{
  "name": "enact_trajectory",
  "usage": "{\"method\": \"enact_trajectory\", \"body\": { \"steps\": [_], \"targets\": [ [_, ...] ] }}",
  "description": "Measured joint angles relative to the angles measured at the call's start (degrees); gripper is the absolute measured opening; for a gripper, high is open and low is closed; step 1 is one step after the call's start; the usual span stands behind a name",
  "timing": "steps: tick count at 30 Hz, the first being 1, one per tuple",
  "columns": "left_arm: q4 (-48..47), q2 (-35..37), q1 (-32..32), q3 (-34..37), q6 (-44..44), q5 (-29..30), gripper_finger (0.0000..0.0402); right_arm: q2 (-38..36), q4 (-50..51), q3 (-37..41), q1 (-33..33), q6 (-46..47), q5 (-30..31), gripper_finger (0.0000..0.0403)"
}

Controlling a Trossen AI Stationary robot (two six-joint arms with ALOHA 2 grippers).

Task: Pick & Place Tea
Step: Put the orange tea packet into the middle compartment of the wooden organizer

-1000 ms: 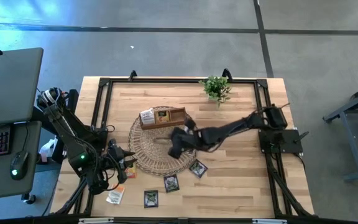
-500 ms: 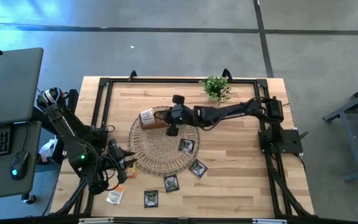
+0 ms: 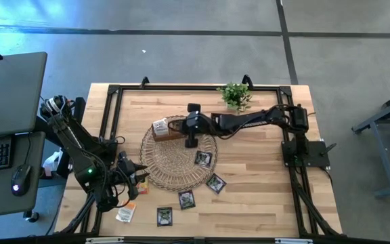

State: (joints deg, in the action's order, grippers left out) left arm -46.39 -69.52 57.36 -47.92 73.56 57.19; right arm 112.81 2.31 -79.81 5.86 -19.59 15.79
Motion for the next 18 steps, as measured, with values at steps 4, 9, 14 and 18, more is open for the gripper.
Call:
{"method": "enact_trajectory", "body": {
  "steps": [4, 9, 14, 18],
  "targets": [
    [-0.02, -0.02, 0.0, 0.0, 0.0, 0.02, 0.0129, 0.52, -0.22, 0.0, 1.05, 0.0, -0.88, 0.0018],
    [-0.03, -0.02, -0.02, 0.0, -0.02, 0.04, 0.0129, 1.85, -0.46, 0.01, 1.76, 0.01, -1.82, 0.0052],
    [-0.15, 0.01, 0.0, -0.02, -0.02, 0.13, 0.0129, 2.49, -3.03, 0.04, 1.17, 0.94, -2.03, 0.0088],
    [-0.02, 0.01, 0.0, -0.02, 0.13, 0.17, 0.0129, 2.49, -8.11, 0.02, -1.65, 3.66, -2.68, 0.0106]
  ]
}}
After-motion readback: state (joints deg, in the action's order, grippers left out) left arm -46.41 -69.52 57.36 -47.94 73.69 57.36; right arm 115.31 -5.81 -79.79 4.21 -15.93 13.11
